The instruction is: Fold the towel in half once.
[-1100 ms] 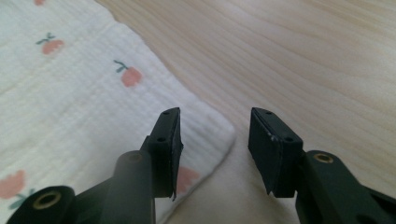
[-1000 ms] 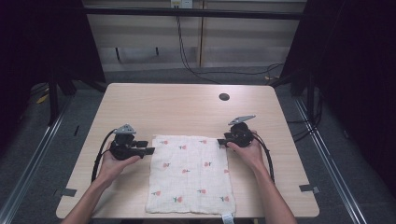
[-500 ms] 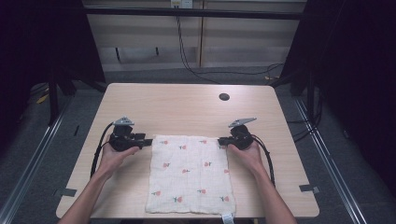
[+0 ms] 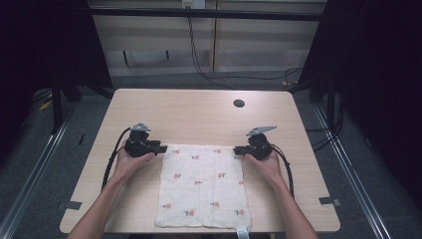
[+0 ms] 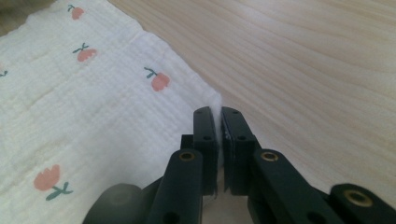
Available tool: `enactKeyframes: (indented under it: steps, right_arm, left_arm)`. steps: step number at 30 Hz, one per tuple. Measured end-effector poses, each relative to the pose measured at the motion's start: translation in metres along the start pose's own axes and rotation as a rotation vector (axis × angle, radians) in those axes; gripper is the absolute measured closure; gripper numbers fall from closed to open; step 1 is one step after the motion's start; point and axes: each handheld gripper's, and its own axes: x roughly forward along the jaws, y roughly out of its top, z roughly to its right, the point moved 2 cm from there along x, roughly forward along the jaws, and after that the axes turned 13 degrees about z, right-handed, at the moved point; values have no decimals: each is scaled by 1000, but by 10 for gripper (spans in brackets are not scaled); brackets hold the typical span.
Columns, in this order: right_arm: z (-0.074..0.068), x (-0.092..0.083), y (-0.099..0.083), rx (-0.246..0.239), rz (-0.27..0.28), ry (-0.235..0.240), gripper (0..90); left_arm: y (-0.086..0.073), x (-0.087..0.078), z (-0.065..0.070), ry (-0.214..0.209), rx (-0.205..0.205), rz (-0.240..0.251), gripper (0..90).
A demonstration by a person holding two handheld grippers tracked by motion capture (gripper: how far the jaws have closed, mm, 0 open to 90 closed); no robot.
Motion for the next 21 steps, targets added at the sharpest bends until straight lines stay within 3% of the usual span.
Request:
enactKeyframes:
  steps: [1, 8, 9, 11, 13, 15, 19, 21]
  right_arm:
    - [0, 2, -1, -4, -1, -2, 852]
    - [-2, 5, -1, -3, 0, 10, 850]
    - [-2, 5, -1, -5, 1, 12, 850]
    - [-3, 5, -1, -3, 3, 12, 849]
    - [-3, 5, -1, -2, 5, 16, 848]
    - [-5, 5, 0, 3, 13, 17, 847]
    - [-7, 5, 1, 6, 14, 24, 849]
    - [-8, 4, 1, 7, 19, 24, 850]
  left_arm:
    - [-1, 4, 1, 6, 20, -14, 540]
    - [-3, 9, 3, -8, 31, -22, 534]
    - [-4, 12, 3, -2, 47, -33, 531]
    - [-5, 13, 3, -4, 38, -25, 523]
    - [-5, 14, 1, -16, 3, -14, 522]
    - [-5, 15, 3, -24, 24, -10, 526]
    - [-5, 17, 8, -35, 52, -22, 619]
    - [-5, 18, 11, -43, 65, -25, 708]
